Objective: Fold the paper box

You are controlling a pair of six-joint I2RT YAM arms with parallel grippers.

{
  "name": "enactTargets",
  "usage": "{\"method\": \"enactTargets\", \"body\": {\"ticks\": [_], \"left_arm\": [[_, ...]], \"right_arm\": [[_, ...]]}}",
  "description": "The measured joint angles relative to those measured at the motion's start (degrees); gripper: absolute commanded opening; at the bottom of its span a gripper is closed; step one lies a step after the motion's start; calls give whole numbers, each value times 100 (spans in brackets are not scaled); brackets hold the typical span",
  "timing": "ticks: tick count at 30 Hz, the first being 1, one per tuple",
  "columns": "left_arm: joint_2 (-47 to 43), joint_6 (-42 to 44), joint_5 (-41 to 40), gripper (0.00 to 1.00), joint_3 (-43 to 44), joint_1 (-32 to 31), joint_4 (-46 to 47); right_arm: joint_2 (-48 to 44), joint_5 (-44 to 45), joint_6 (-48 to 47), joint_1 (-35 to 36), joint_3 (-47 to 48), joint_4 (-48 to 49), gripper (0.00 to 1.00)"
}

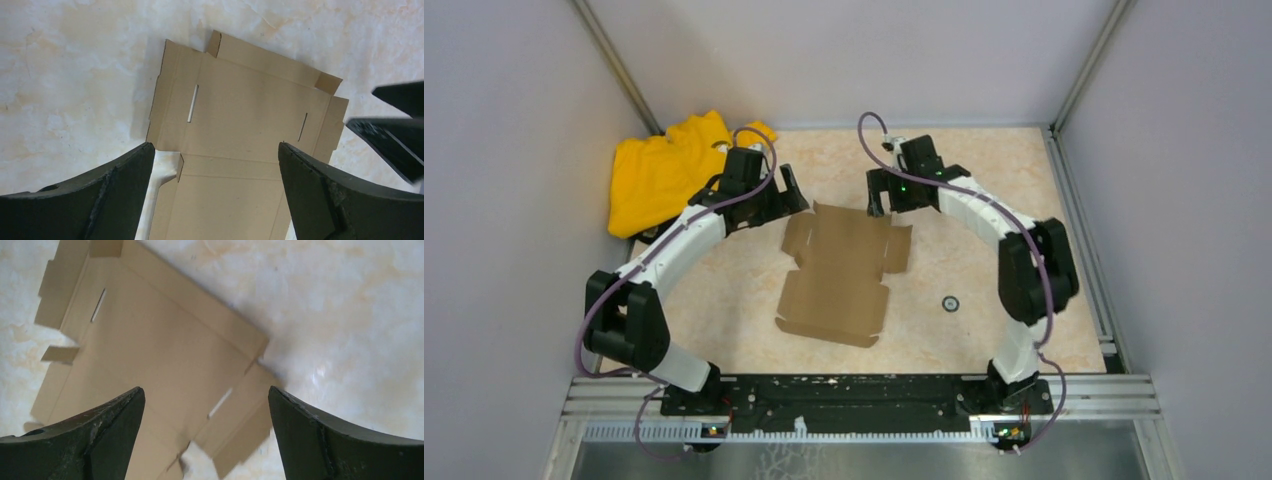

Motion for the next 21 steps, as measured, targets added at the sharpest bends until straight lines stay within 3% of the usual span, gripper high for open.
{"method": "enactTargets", "body": {"ticks": [7,9,15,21], "left_arm": [[0,-92,-354,99,9,0,-341],[0,-192,-400,99,76,-24,-647],[2,-269,-501,99,323,-186,-973],[74,-299,-529,98,691,-238,-1134]], "right_arm": [[1910,-715,-1012,-188,1869,-66,84],[2328,-1331,-1602,-461,2330,24,81],[3018,-2168,-2459,-671,3187,-365,74],[3307,-2693,-3115,-638,3224,-748,69]]}}
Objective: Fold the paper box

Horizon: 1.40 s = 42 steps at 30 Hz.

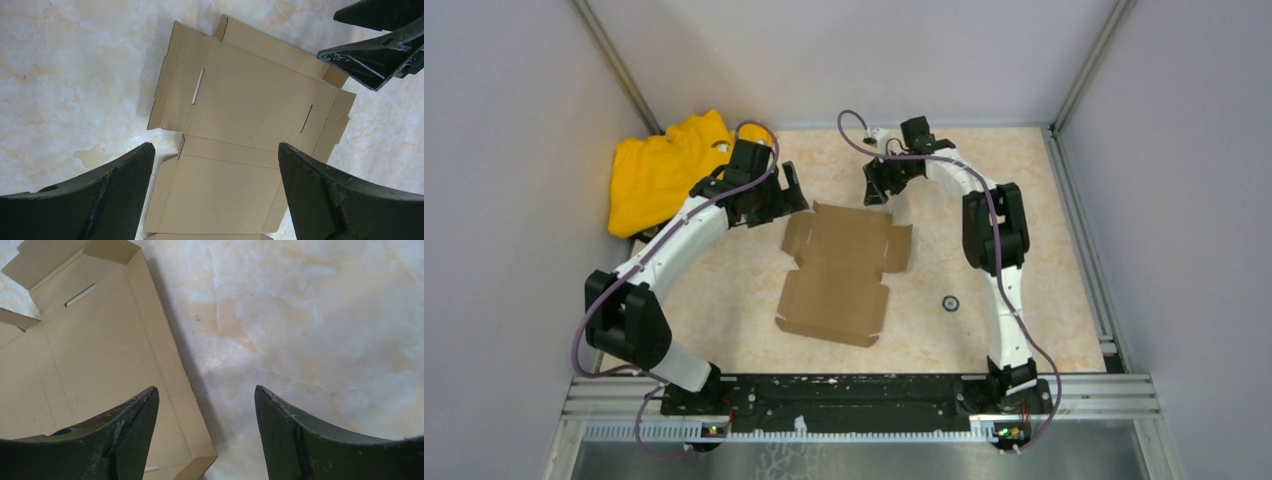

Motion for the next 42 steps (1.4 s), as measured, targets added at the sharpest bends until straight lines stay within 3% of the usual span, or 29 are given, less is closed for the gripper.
{"method": "enactTargets", "body": {"ticks": [10,29,40,42], "left_arm": [[367,22,57,98,4,0,4],[719,247,160,99,4,17,190],[723,289,181,98,4,20,289],[723,302,184,98,4,37,291]], "right_arm": [[0,-127,-531,201,-28,-160,64],[299,13,-697,289,4,-245,55],[302,17,-831,374,-4,-339,44],[299,17,-833,391,-37,-313,37]]}}
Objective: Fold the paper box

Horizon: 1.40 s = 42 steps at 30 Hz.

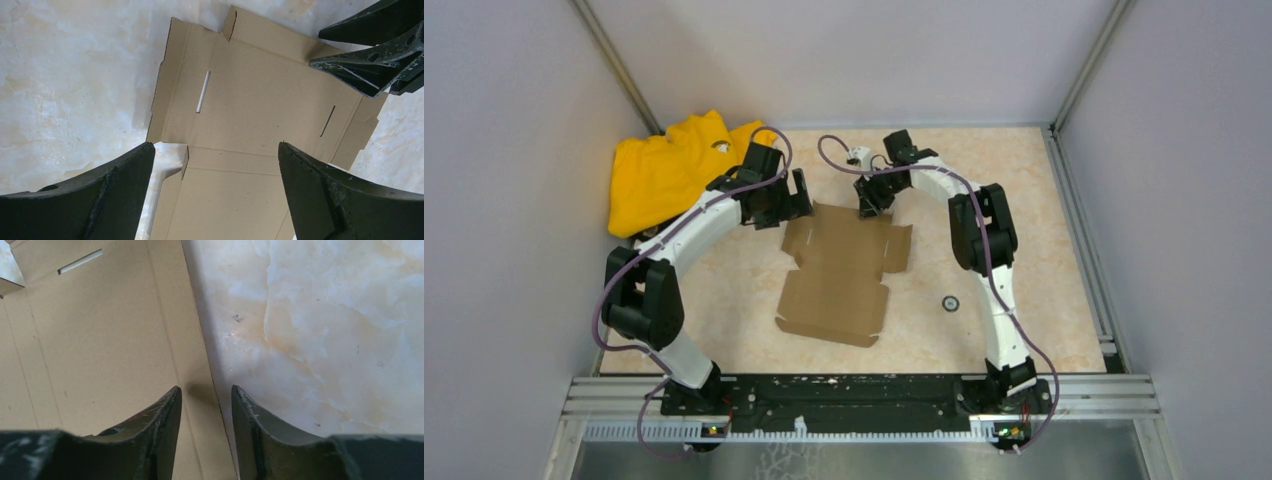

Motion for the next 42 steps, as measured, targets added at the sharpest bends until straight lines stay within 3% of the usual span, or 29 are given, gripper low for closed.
{"method": "enactTargets", "body": {"ticks": [4,10,12,21,27,30,32,39,42], "left_arm": [[0,4,0,98,0,4,20],[0,13,2,98,0,35,31],[0,26,39,98,0,72,52],[-20,61,302,99,-151,424,313],[-85,61,540,99,-369,660,601],[-221,59,647,98,-542,699,704],[-313,61,702,98,-629,717,758],[-557,70,807,95,-852,807,826],[-680,68,852,86,-933,844,831]], "right_arm": [[-44,24,-33,31,-131,94,16],[-118,140,-7,61,-278,122,1],[-238,225,24,74,-457,151,0],[-1329,1320,267,297,-1692,376,0],[-1928,1912,525,573,-1895,433,0],[-2081,2037,752,632,-1895,455,23],[-2103,2076,938,627,-1895,461,33],[-1878,1322,1377,319,-1639,341,35],[-1561,909,1427,127,-1384,328,36]]}}
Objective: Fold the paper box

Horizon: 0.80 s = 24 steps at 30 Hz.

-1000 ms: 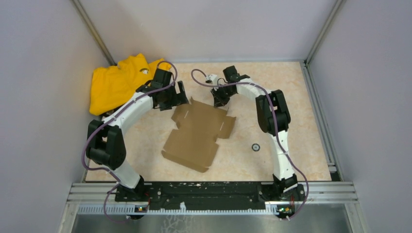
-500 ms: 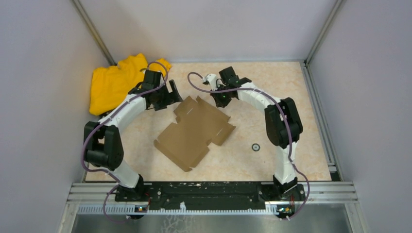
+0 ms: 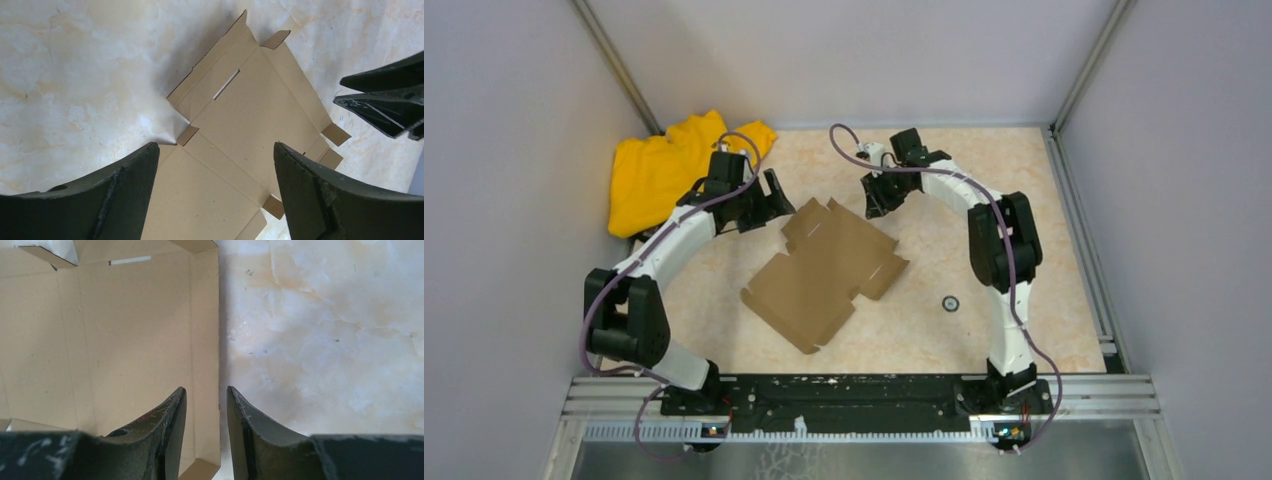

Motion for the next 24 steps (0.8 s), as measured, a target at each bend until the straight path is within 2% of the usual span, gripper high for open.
{"method": "enactTargets", "body": {"ticks": [5,12,22,24], "left_arm": [[-133,-4,127,71,-114,0,24],[-229,-2,313,71,-328,0,33],[-271,4,332,71,-442,0,37],[-271,4,332,71,-442,0,39]], "right_arm": [[605,-573,-4,-223,442,-221,37],[1272,-1088,-4,-345,887,-415,37],[1475,-1762,-4,-345,979,-450,38],[1478,-1821,-11,-343,979,-479,35]]}}
